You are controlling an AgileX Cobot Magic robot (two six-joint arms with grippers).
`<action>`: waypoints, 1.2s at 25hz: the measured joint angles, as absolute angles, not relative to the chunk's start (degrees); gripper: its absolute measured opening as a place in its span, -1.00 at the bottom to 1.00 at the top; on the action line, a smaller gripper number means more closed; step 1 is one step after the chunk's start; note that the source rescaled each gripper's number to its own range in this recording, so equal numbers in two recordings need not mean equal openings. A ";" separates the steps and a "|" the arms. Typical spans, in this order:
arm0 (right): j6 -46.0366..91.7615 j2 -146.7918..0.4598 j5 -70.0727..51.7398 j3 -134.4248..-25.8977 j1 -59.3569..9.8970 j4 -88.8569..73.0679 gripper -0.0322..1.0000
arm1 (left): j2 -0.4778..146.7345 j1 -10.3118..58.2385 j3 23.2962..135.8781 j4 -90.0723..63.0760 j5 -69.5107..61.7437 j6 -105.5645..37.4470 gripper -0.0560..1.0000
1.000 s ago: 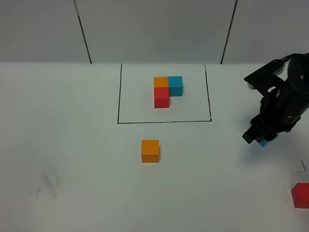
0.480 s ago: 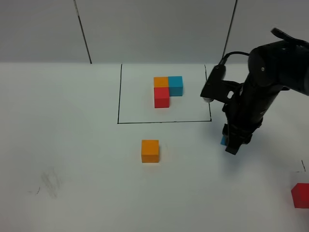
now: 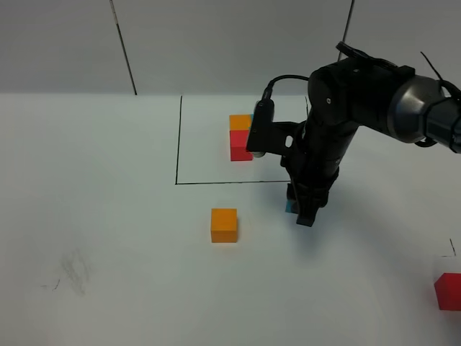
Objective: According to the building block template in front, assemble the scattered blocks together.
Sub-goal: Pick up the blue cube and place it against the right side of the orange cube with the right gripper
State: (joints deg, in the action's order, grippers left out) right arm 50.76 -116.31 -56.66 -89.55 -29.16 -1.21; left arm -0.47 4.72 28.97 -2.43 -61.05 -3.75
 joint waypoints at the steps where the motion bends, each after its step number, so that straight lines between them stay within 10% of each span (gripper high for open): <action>1: 51.04 -116.59 -56.66 -90.15 -29.44 -1.21 -0.42 | -0.47 4.72 28.97 -2.43 -61.05 -3.75 0.96; 30: 57.08 -122.49 -52.85 -93.67 -35.14 -4.04 -0.42 | -0.47 4.72 28.97 -2.43 -61.04 -3.75 0.96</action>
